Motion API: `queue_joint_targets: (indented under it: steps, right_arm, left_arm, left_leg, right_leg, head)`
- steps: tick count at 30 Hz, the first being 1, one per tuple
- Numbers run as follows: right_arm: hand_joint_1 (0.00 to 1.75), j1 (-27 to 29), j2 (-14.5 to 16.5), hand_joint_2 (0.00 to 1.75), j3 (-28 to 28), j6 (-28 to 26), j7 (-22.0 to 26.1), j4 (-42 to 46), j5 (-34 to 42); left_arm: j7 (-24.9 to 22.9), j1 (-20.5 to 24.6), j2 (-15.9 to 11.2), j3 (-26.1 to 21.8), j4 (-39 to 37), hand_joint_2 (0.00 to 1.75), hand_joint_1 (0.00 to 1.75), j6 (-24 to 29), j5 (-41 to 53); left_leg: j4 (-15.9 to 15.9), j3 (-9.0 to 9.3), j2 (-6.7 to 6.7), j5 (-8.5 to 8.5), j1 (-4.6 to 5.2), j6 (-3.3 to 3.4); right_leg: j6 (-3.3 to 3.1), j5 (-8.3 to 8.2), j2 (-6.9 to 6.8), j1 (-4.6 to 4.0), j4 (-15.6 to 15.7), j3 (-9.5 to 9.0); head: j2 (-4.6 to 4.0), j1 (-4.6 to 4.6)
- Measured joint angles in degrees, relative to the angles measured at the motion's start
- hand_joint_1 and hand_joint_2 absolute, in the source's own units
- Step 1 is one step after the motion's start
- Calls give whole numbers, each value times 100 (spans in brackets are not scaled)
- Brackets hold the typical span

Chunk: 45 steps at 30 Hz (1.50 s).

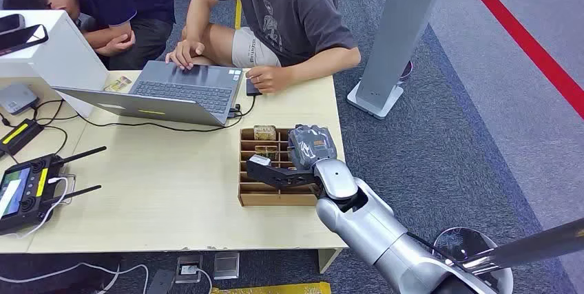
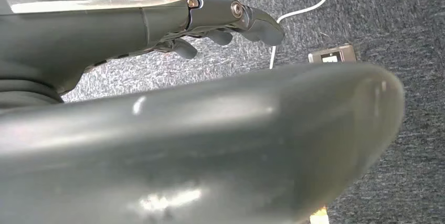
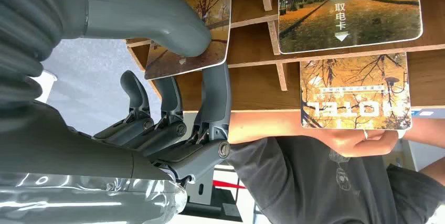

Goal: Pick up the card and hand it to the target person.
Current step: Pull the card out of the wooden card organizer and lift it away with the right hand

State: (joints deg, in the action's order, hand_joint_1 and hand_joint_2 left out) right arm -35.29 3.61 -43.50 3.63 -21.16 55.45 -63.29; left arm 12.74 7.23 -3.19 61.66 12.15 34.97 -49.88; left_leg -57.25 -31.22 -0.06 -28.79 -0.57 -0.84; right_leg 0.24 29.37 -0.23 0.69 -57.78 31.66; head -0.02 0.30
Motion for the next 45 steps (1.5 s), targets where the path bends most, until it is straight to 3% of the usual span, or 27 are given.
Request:
queue_joint_targets:
  steps: [5, 14, 26, 36, 45]
  right_arm:
    - [136, 0, 0, 175, 0, 0, -2, 0, 39]
    - [159, 4, 1, 175, -4, -81, -13, 27, 92]
    - [161, 13, -9, 175, -4, -105, -48, 270, 75]
    - [168, 34, -185, 175, 221, -115, -176, 1342, 60]
    - [152, -217, -319, 175, 625, -495, -50, 2066, -217]
  left_arm:
    - [7, 0, 0, 0, 0, 0, 0, -3, 0]
    - [11, 1, 0, 0, 0, 0, 0, -4, 0]
    - [11, -3, 0, 0, 0, 0, 0, -2, 0]
    - [82, -5, -11, 0, 0, 0, 0, -19, 1]
    - [133, -7, -11, 0, 0, 0, 0, -66, 35]
  left_leg:
    - [0, 0, 0, 0, 0, 0]
    - [0, 1, 1, 0, 0, 0]
    - [0, 0, 0, 0, 0, 0]
    - [0, -1, 0, 0, 0, 0]
    - [0, -3, 0, 0, 0, 0]
  right_leg:
    - [0, 0, 0, 0, 0, 0]
    - [0, 0, 1, 0, 0, 0]
    - [0, 0, 0, 0, 0, 0]
    - [0, 0, 0, 0, 0, 3]
    - [0, 0, 0, 0, 0, 4]
  head:
    - [0, 1]
    - [0, 0]
    - [0, 3]
    - [0, 1]
    - [0, 1]
